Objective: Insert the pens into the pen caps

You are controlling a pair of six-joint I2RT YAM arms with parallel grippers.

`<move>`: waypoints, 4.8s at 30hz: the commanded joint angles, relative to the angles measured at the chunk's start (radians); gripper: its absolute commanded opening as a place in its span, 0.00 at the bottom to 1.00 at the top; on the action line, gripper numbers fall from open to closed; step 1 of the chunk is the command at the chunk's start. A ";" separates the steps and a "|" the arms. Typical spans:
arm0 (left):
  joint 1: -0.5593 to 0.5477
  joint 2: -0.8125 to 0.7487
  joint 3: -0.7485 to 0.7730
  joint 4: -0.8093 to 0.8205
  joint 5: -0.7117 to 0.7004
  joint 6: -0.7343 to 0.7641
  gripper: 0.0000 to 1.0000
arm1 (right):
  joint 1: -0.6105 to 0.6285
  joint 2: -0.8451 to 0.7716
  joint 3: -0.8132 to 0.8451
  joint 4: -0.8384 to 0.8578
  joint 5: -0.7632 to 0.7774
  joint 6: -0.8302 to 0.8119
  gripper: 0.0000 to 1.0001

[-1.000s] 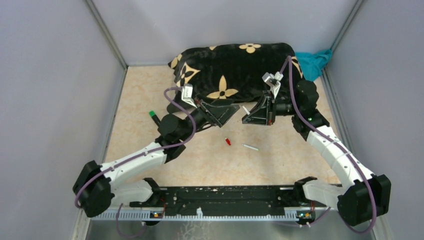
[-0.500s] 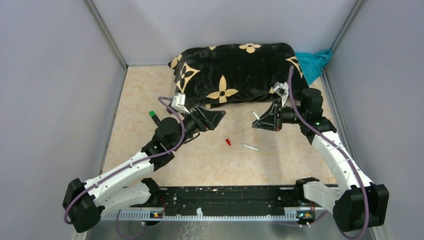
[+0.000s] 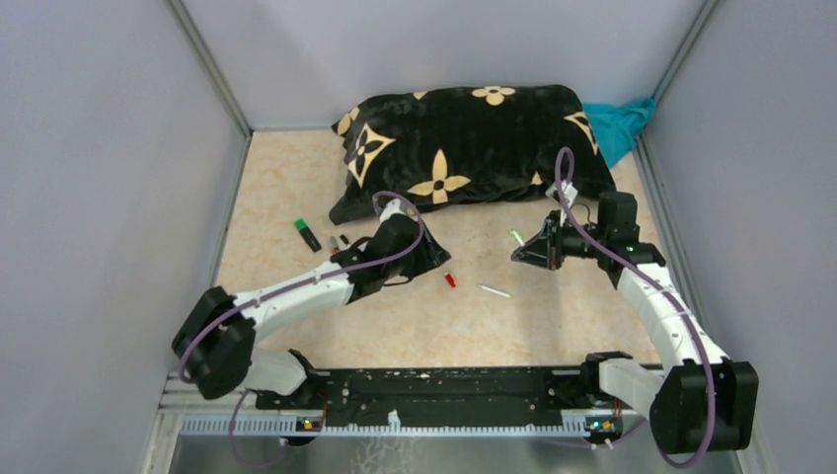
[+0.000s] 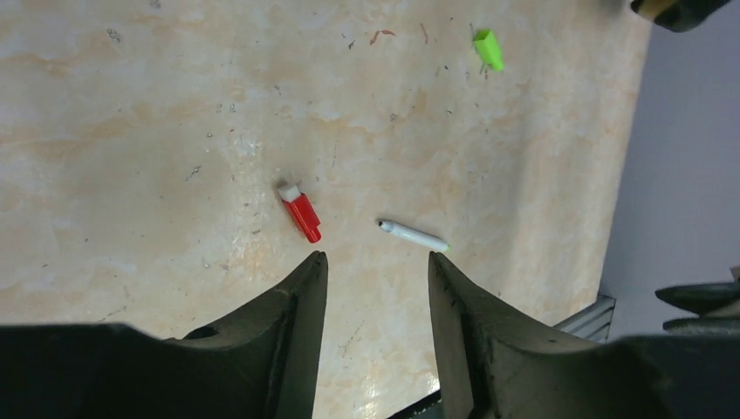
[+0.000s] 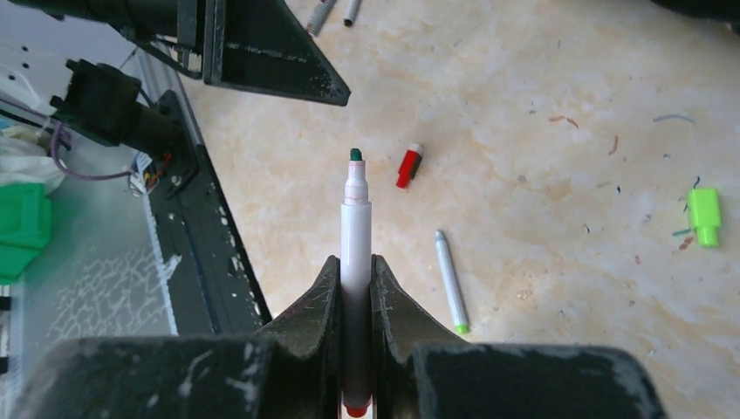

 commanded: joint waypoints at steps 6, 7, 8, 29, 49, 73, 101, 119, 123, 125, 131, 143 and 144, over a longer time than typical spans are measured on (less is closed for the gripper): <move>-0.034 0.320 0.287 -0.480 -0.122 -0.252 0.52 | -0.027 -0.044 -0.064 0.048 0.031 -0.077 0.00; -0.038 0.351 0.320 -0.513 -0.134 -0.264 0.52 | -0.027 -0.045 -0.068 0.051 0.029 -0.075 0.00; -0.040 0.383 0.356 -0.551 -0.141 -0.276 0.52 | -0.027 -0.046 -0.070 0.054 0.028 -0.075 0.00; -0.072 0.654 0.635 -0.799 -0.150 -0.315 0.42 | -0.028 -0.054 -0.089 0.084 -0.005 -0.061 0.00; -0.074 0.663 0.600 -0.727 -0.123 -0.232 0.09 | -0.029 -0.090 -0.100 0.083 -0.034 -0.061 0.00; -0.072 -0.298 -0.192 0.924 0.163 0.372 0.00 | -0.011 -0.315 0.078 0.076 -0.165 -0.119 0.00; -0.144 -0.026 0.163 1.354 0.532 0.339 0.00 | 0.349 -0.307 0.164 0.656 0.033 0.585 0.00; -0.150 -0.034 0.144 1.380 0.477 0.365 0.00 | 0.351 -0.313 0.186 0.626 0.027 0.553 0.00; -0.150 -0.037 0.141 1.380 0.478 0.363 0.00 | 0.351 -0.314 0.195 0.624 0.031 0.552 0.00; -0.150 -0.037 0.139 1.378 0.480 0.358 0.00 | 0.351 -0.309 0.199 0.627 0.038 0.557 0.00; -0.150 -0.034 0.136 1.375 0.487 0.345 0.00 | 0.351 -0.300 0.215 0.648 0.038 0.573 0.00; -0.150 -0.031 0.143 1.383 0.500 0.319 0.00 | 0.351 -0.298 0.209 0.643 0.035 0.577 0.00; -0.150 -0.030 0.143 1.385 0.502 0.317 0.00 | 0.351 -0.298 0.208 0.644 0.035 0.578 0.00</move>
